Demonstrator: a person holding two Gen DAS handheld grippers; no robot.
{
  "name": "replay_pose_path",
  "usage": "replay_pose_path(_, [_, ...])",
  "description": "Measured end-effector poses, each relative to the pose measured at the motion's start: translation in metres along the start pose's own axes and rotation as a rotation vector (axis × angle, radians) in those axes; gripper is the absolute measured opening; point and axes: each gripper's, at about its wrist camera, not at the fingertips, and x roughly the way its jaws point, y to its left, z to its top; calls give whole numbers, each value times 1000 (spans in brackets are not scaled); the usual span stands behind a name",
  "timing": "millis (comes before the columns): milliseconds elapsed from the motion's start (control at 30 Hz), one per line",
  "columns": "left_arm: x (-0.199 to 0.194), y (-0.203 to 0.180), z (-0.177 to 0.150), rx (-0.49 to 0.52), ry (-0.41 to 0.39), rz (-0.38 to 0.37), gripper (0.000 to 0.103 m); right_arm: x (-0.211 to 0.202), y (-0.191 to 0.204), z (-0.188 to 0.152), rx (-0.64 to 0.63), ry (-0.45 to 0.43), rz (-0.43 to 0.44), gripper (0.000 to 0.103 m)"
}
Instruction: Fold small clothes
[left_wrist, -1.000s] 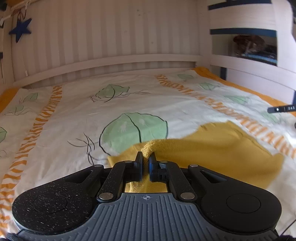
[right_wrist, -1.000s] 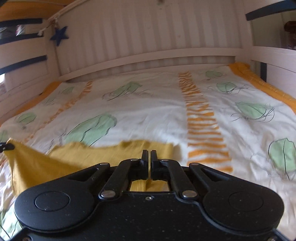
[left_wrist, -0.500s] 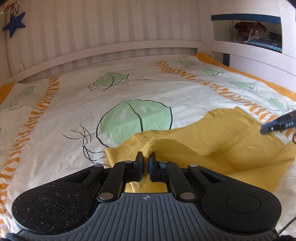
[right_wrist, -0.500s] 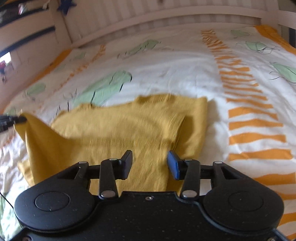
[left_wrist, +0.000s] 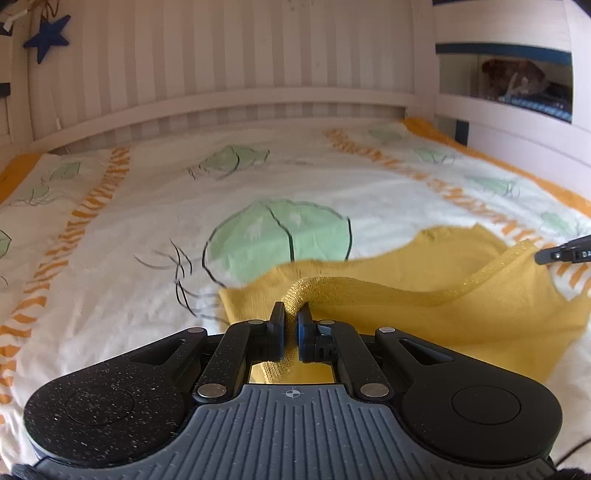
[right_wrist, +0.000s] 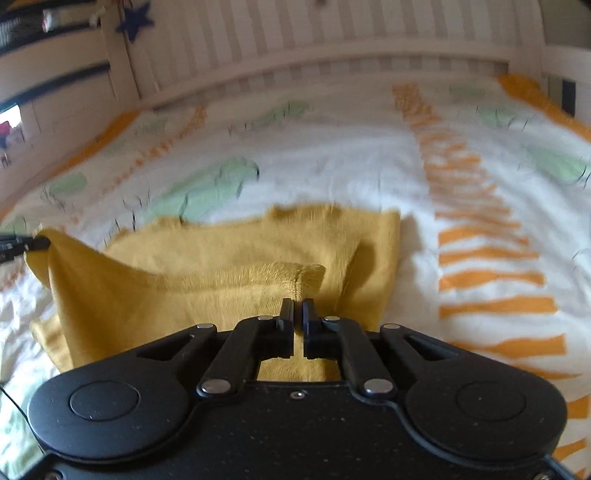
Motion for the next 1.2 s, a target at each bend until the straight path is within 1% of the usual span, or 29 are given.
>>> replay_pose_path(133, [3, 1, 21, 25, -28, 2, 6, -9, -5, 28, -9, -62, -39, 9])
replay_pose_path(233, [28, 1, 36, 34, -9, 9, 6, 5, -16, 56, -2, -81, -86, 9])
replay_pose_path(300, [52, 2, 41, 25, 21, 11, 6, 25, -25, 71, 17, -63, -120, 9])
replay_pose_path(367, [78, -3, 43, 34, 55, 34, 6, 47, -31, 79, 38, -35, -134, 9])
replay_pose_path(433, [105, -4, 40, 27, 106, 54, 8, 74, -34, 83, 37, 6, -162, 9])
replay_pose_path(533, [134, -2, 31, 3, 178, 92, 11, 104, -37, 77, 37, 74, -190, 9])
replay_pose_path(567, [140, 1, 27, -18, 202, 102, 20, 111, -37, 74, 38, 88, -199, 10])
replay_pose_path(600, [143, 6, 24, -42, 215, 123, 36, 117, -38, 70, 42, 103, -205, 12])
replay_pose_path(633, [141, 10, 21, -69, 209, 142, 44, 122, -39, 66, 50, 114, -218, 17])
replay_pose_path(667, [139, 15, 18, -98, 195, 159, 45, 123, -40, 63, 56, 115, -230, 19])
replay_pose_path(767, [125, 32, 16, -179, 167, 209, 49, 121, -43, 58, 71, 103, -239, 30])
replay_pose_path(833, [111, 40, 16, -211, 150, 230, 51, 114, -43, 58, 73, 87, -251, 53])
replay_pose_path(867, [103, 43, 16, -225, 150, 237, 51, 110, -43, 59, 71, 76, -253, 55])
replay_pose_path(900, [97, 45, 15, -240, 150, 232, 51, 104, -43, 58, 71, 65, -251, 55])
replay_pose_path(967, [86, 46, 15, -252, 149, 198, 53, 92, -42, 57, 72, 44, -236, 55])
replay_pose_path(1000, [88, 45, 16, -249, 160, 186, 54, 85, -40, 56, 72, 36, -224, 55])
replay_pose_path(1167, [82, 31, -7, -233, 218, 126, 54, 59, -23, 37, 49, 34, -163, 56])
replay_pose_path(1200, [81, 27, -13, -234, 228, 115, 54, 56, -19, 33, 37, 40, -159, 58])
